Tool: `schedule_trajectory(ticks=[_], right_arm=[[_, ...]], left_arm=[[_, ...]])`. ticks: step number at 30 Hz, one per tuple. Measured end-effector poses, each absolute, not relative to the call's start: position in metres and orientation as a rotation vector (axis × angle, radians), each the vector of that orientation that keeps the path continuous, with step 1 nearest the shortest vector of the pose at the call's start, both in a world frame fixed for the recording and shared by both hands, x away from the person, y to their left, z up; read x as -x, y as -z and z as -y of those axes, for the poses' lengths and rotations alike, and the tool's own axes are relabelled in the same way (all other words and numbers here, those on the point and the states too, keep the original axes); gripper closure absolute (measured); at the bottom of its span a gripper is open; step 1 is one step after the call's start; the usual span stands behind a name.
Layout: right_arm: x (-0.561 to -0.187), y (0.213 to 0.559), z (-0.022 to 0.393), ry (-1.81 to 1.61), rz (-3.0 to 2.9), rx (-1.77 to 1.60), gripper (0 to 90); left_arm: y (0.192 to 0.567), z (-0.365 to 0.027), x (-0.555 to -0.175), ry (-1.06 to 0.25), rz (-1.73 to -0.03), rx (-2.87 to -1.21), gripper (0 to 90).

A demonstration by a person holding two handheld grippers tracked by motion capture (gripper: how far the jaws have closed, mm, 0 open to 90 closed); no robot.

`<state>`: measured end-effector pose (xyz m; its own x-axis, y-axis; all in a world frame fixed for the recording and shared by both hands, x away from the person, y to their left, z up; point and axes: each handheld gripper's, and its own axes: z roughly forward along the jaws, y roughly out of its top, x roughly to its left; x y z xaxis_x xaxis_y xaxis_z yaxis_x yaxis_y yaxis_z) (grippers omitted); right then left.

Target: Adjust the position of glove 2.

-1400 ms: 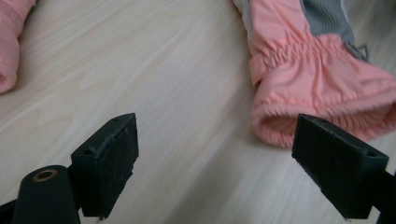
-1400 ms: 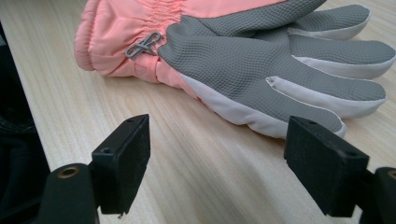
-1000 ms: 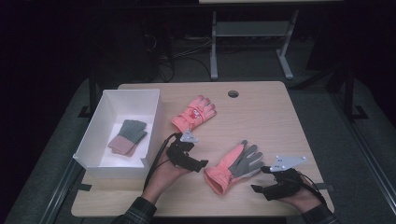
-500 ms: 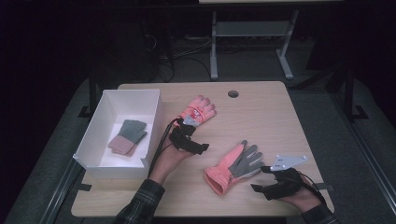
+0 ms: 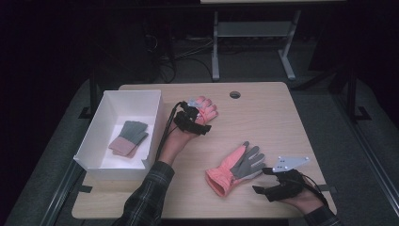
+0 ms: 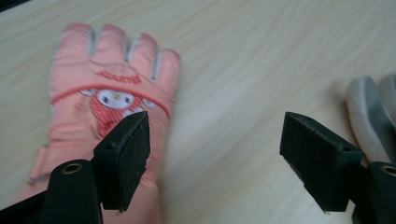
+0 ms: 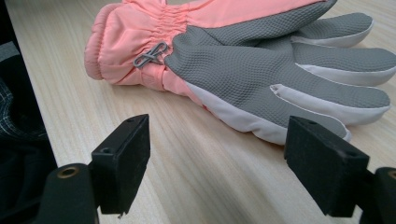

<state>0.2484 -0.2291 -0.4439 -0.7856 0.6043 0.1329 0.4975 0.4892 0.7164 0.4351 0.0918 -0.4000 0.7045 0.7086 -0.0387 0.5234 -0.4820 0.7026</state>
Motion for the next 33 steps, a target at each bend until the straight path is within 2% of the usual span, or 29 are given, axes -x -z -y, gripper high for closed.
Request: schedule_trajectory(ticks=[7, 13, 24, 28, 31, 33], right_arm=[[-0.248, 0.444, 0.23, -1.189, -2.59, -0.959, 22.8], [-0.249, 0.444, 0.23, -1.193, -2.591, -0.959, 23.3], [-0.248, 0.444, 0.23, -1.191, -2.594, -0.957, 23.8], [-0.248, 0.444, 0.23, -1.192, -2.595, -0.958, 24.0], [-0.248, 0.444, 0.23, -1.192, -2.597, -0.957, 24.5], [-0.248, 0.444, 0.23, -1.193, -2.596, -0.944, 24.7]], left_arm=[[0.406, -0.09, -0.457, -0.416, -0.942, -2.258, 30.1], [0.422, -0.092, -0.468, -0.389, -0.97, -2.289, 39.7], [0.439, -0.089, -0.482, -0.422, -0.986, -2.37, 57.9], [0.445, -0.091, -0.486, -0.389, -1.011, -2.359, 64.7], [0.446, -0.091, -0.487, -0.364, -0.996, -2.363, 73.7], [0.446, -0.092, -0.488, -0.335, -0.993, -2.36, 84.2]])
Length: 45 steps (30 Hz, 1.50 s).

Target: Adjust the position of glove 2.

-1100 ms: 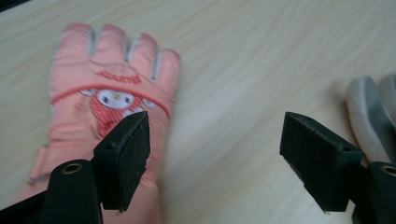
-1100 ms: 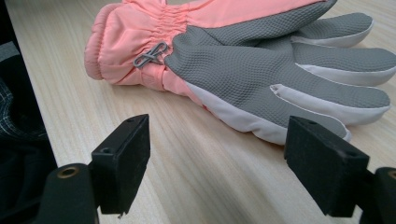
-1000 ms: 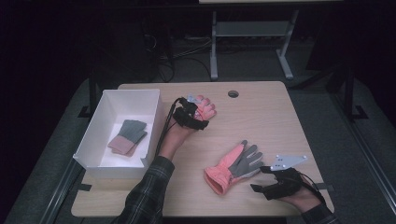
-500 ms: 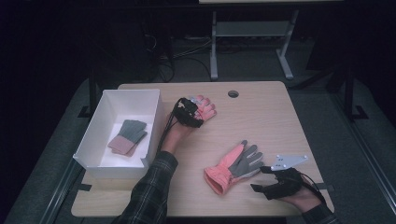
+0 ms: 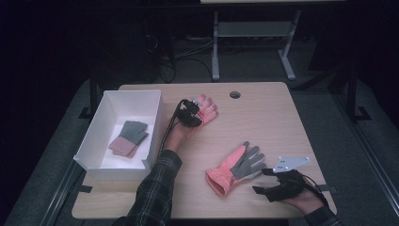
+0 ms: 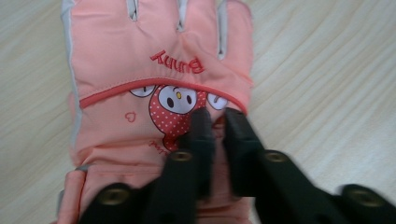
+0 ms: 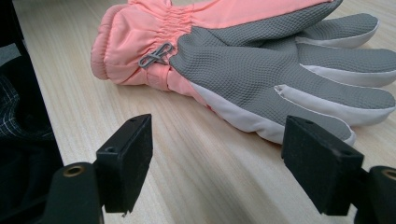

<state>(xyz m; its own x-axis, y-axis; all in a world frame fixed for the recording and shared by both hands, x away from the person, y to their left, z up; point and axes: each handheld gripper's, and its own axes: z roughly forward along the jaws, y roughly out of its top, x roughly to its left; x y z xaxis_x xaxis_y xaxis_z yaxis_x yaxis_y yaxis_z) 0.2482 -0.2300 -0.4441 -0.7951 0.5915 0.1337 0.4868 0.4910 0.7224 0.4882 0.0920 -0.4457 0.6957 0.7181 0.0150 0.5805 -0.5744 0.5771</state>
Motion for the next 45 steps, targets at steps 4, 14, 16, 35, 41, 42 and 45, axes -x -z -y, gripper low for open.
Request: schedule_trajectory(ticks=[4, 14, 16, 35, 41, 42, 45], right_arm=[[-0.247, 0.444, 0.229, -1.197, -2.599, -0.958, 25.1], [-0.248, 0.444, 0.23, -1.19, -2.596, -0.956, 25.5], [-0.248, 0.443, 0.23, -1.19, -2.594, -0.955, 25.6], [-0.247, 0.442, 0.229, -1.189, -2.592, -0.945, 25.8], [-0.247, 0.442, 0.229, -1.19, -2.592, -0.944, 25.8], [-0.247, 0.442, 0.229, -1.191, -2.593, -0.945, 25.8], [-0.247, 0.442, 0.229, -1.194, -2.593, -0.945, 25.8]], left_arm=[[0.443, -0.093, -0.49, -0.321, -0.99, -2.357, 89.1], [0.416, -0.089, -0.472, -0.312, -0.909, -2.318, 89.6], [0.41, -0.082, -0.46, -0.292, -0.855, -2.346, 89.6], [0.41, -0.057, -0.408, -0.182, -0.708, -2.356, 75.8], [0.405, -0.072, -0.425, -0.265, -0.787, -2.328, 60.9], [0.406, -0.073, -0.428, -0.256, -0.792, -2.325, 58.5], [0.413, -0.073, -0.432, -0.226, -0.793, -2.35, 51.5]])
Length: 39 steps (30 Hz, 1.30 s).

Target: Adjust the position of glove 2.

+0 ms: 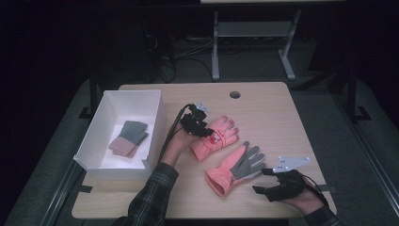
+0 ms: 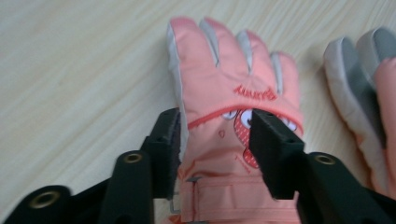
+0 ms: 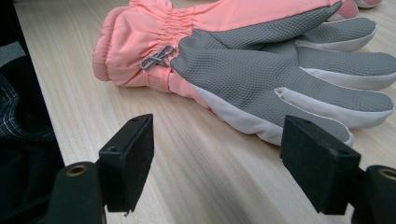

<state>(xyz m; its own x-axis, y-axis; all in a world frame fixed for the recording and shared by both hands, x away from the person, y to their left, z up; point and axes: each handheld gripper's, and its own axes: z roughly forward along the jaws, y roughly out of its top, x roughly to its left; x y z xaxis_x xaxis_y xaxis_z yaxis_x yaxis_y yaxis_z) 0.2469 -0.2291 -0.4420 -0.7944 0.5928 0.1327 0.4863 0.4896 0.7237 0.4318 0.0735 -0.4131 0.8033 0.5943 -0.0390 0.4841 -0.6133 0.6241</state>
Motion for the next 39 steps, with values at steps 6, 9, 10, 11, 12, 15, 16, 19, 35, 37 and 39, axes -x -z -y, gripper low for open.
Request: schedule_trajectory(ticks=[6, 9, 10, 11, 12, 15, 16, 19, 35, 37, 39], right_arm=[[-0.248, 0.442, 0.23, -1.191, -2.594, -0.941, 25.8], [-0.247, 0.442, 0.229, -1.192, -2.593, -0.944, 25.8], [-0.247, 0.442, 0.229, -1.192, -2.593, -0.943, 25.8], [-0.248, 0.442, 0.229, -1.19, -2.593, -0.944, 25.8], [-0.248, 0.442, 0.229, -1.188, -2.593, -0.941, 25.8], [-0.248, 0.443, 0.229, -1.191, -2.594, -0.937, 25.8], [-0.247, 0.442, 0.229, -1.193, -2.594, -0.941, 25.8], [-0.247, 0.442, 0.229, -1.191, -2.594, -0.942, 25.8], [-0.248, 0.441, 0.231, -1.198, -2.583, -0.968, 25.8], [-0.248, 0.441, 0.231, -1.2, -2.581, -0.966, 25.8], [-0.248, 0.441, 0.232, -1.2, -2.578, -0.967, 25.8]], left_arm=[[0.433, -0.072, -0.436, -0.162, -0.834, -2.379, 47.0], [0.437, -0.074, -0.438, -0.139, -0.831, -2.369, 54.2], [0.437, -0.075, -0.438, -0.138, -0.828, -2.361, 59.3], [0.438, -0.077, -0.439, -0.138, -0.833, -2.355, 64.4], [0.437, -0.078, -0.44, -0.13, -0.828, -2.356, 69.3], [0.437, -0.079, -0.441, -0.108, -0.835, -2.345, 80.1], [0.437, -0.079, -0.441, -0.106, -0.834, -2.342, 82.1], [0.433, -0.08, -0.441, -0.091, -0.841, -2.328, 84.8], [0.364, -0.083, -0.419, -0.036, -0.762, -2.288, 85.3], [0.358, -0.08, -0.412, -0.025, -0.778, -2.267, 85.4], [0.352, -0.078, -0.407, -0.02, -0.765, -2.275, 85.4]])
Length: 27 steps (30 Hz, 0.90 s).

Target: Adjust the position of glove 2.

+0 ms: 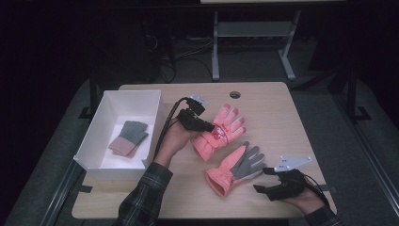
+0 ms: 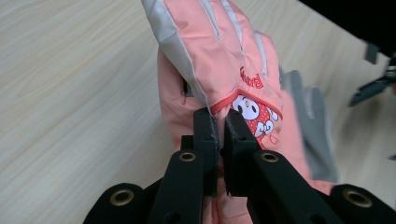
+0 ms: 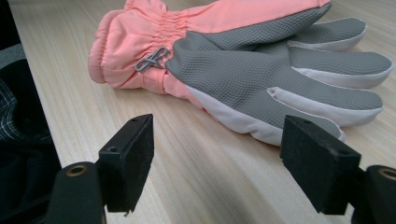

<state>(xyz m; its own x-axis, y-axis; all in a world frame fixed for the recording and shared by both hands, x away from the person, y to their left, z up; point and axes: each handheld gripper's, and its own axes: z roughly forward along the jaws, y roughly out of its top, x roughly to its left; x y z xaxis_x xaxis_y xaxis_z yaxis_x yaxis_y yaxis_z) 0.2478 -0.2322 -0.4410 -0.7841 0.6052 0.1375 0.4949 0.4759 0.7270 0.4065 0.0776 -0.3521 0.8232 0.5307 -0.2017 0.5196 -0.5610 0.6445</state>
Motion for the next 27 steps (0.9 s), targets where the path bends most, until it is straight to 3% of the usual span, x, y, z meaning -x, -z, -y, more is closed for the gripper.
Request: schedule_trajectory(ticks=[14, 27], right_arm=[[-0.247, 0.439, 0.25, -1.203, -2.522, -1.013, 25.8], [-0.243, 0.439, 0.257, -1.201, -2.508, -1.036, 25.7]], left_arm=[[0.339, -0.045, -0.361, 0.034, -0.698, -2.31, 85.3], [0.36, -0.018, -0.344, 0.101, -0.708, -2.342, 85.3]])
